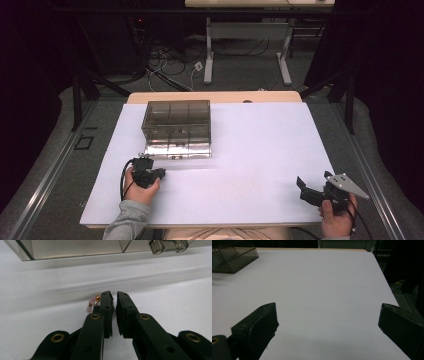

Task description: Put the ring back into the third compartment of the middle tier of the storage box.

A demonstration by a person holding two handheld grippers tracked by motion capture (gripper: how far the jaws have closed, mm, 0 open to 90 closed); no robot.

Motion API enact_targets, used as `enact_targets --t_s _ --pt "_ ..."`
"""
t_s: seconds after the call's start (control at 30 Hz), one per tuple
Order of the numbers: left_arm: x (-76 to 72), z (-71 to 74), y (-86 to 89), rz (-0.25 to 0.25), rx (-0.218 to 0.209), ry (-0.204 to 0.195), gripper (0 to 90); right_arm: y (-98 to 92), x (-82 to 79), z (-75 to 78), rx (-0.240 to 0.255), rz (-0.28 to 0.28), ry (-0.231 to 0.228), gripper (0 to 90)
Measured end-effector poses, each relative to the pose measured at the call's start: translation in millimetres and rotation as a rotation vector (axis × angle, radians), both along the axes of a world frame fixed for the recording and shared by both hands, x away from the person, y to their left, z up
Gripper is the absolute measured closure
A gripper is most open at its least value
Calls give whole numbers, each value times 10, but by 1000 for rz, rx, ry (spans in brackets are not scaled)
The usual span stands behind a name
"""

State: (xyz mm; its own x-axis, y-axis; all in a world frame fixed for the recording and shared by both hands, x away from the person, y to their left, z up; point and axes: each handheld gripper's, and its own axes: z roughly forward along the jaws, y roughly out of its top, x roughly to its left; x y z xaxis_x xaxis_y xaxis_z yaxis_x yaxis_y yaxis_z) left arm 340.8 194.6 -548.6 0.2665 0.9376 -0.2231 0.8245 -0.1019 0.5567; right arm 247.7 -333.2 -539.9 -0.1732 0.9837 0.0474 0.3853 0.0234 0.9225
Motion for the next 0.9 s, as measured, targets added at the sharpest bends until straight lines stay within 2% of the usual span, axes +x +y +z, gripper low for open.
enact_targets --t_s 0.13,0.17,0.2,0.23,0.3,0.33,0.47,0.67,0.7,0.77,0.83,0.9 --pt "-4 -4 -15 0 14 -11 834 0 6 -7 -1 -9 -15 20" --pt "-6 -4 -19 -1 23 -14 836 -11 -16 17 -6 2 30 20" --pt "-6 1 -17 -7 25 -8 838 -5 -4 4 -1 -3 7 20" --pt "-7 0 -19 -7 28 -11 840 -11 -17 18 -8 2 31 20" --pt "-8 -6 -24 0 29 -17 844 3 11 -11 -1 -17 -25 20" --pt "-7 0 -18 -7 28 -10 845 -11 -17 18 -6 2 32 20" --pt "-3 -9 -12 0 19 -18 851 7 19 -16 11 -16 -31 20" --pt "-5 -11 -7 1 16 -17 862 8 18 -15 13 -17 -29 20" --pt "-5 -11 -8 1 17 -18 863 -5 2 0 6 -5 -2 20" --pt "-6 -10 -9 0 19 -22 865 -5 0 3 6 -5 4 20" --pt "-8 -6 -7 -6 22 -19 870 10 9 -7 18 -16 -19 20" --pt "-9 -4 -7 -7 22 -18 870 -3 -2 6 11 -4 3 20"
